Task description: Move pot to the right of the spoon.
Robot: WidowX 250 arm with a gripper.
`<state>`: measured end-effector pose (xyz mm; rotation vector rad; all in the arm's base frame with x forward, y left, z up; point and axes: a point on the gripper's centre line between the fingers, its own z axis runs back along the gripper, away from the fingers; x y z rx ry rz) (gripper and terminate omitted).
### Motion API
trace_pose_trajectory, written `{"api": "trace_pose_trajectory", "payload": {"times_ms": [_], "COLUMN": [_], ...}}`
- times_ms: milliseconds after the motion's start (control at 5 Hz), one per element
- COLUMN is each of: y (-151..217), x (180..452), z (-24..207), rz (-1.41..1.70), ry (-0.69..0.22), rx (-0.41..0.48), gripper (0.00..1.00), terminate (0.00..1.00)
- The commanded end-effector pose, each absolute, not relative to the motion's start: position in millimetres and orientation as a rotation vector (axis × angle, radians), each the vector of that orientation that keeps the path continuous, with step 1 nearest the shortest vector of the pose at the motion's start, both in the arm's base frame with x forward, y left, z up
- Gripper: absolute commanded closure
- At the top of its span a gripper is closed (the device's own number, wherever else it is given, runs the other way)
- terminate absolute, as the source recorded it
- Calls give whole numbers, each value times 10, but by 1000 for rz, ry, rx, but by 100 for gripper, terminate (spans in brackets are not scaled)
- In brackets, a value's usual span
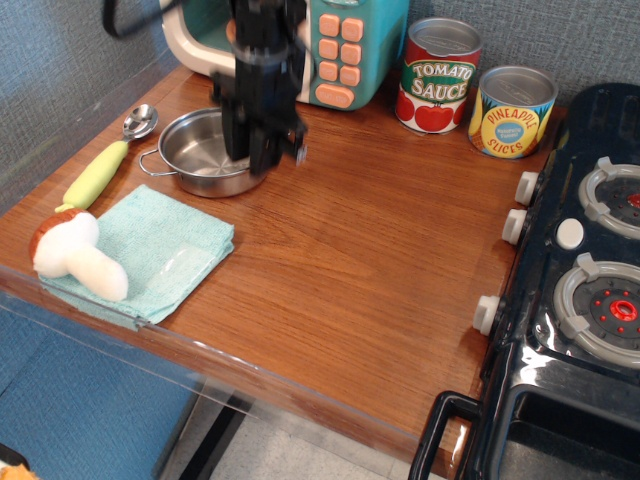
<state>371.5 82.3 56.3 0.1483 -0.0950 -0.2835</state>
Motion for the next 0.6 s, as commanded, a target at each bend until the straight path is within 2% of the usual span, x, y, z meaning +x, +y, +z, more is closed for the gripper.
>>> {"api": "trace_pose_trajectory", "payload": {"times_ms": [0,200,400], "y": [861,861,861], "x": [3401,3401,3401], "z": [1026,1026,1026], "rz": [-283,-283,-283], "ry": [-189,-189,-189], "rx": [153,153,153], "gripper": [0,0,0], "terminate": [0,0,100]}}
